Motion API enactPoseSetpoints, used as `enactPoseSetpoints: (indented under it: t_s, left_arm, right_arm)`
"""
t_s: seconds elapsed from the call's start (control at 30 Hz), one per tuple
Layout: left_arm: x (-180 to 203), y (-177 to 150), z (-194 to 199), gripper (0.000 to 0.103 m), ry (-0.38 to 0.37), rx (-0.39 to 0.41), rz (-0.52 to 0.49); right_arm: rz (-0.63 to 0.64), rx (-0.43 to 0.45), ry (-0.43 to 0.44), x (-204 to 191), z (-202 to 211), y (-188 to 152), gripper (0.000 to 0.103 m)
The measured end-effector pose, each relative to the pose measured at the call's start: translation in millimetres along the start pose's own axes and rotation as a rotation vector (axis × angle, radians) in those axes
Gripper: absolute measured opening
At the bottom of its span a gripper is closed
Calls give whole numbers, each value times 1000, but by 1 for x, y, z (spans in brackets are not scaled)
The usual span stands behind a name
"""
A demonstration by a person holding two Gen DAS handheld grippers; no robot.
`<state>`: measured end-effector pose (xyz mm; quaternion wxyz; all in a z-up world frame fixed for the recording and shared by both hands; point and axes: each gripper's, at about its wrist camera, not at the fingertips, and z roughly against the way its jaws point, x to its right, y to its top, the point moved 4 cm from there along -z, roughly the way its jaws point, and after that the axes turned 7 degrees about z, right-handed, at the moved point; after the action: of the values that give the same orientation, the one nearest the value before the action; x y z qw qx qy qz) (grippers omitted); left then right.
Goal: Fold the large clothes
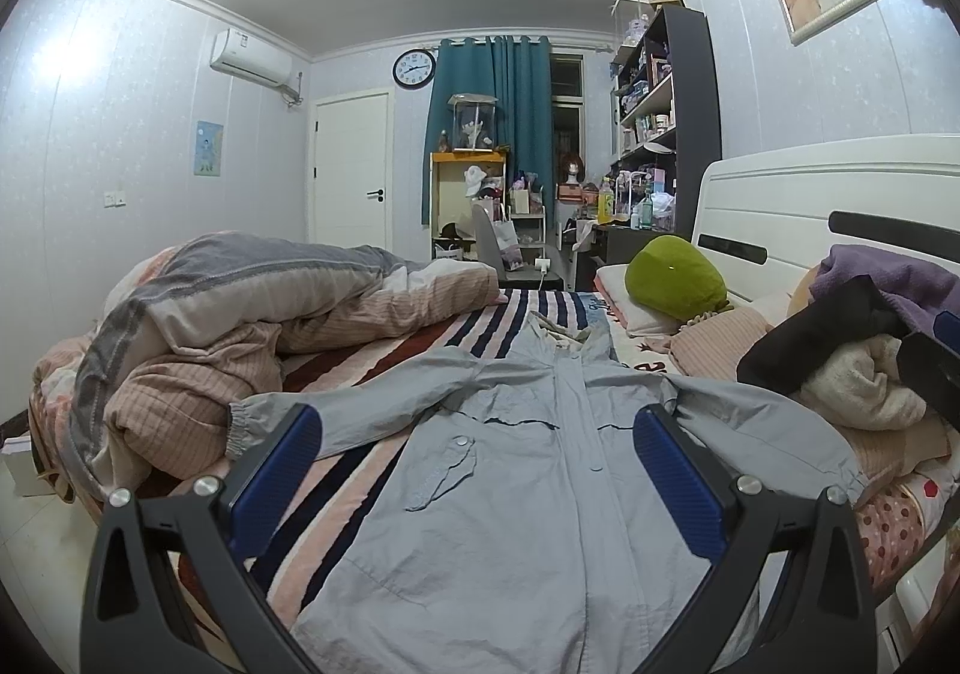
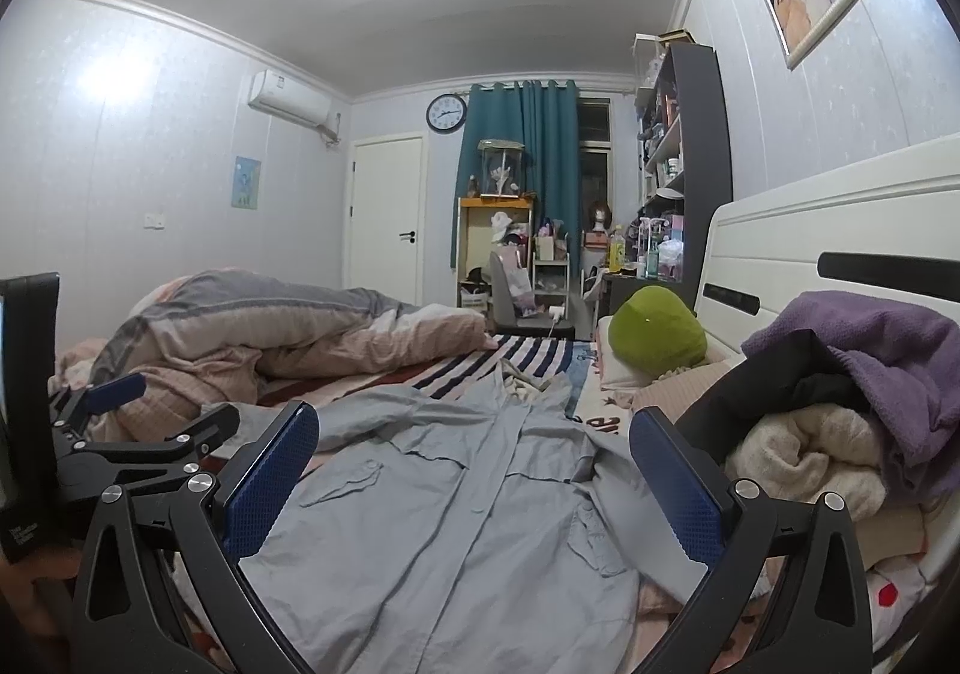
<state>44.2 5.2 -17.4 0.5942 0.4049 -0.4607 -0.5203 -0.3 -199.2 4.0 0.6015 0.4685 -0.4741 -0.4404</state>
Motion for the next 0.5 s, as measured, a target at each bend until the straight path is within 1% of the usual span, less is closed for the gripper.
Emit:
enactPoseSetpoints:
  t_s: [0.13, 0.3, 0.37, 0.5]
  left_arm:
    - [-3, 0, -3, 102, -7, -8, 5]
    - [-14, -1, -18, 102, -8, -37, 38]
    - [-19, -1, -27, 102, 0, -47, 39]
    - [-35, 3, -48, 102, 21, -55, 45]
  right_arm:
    - [1, -2, 2, 2, -1, 0, 103]
    - [18, -25, 4, -6, -8, -2, 103]
    - [26, -32, 5, -11, -15, 0, 103]
    - [43, -65, 37, -19, -39, 7, 103]
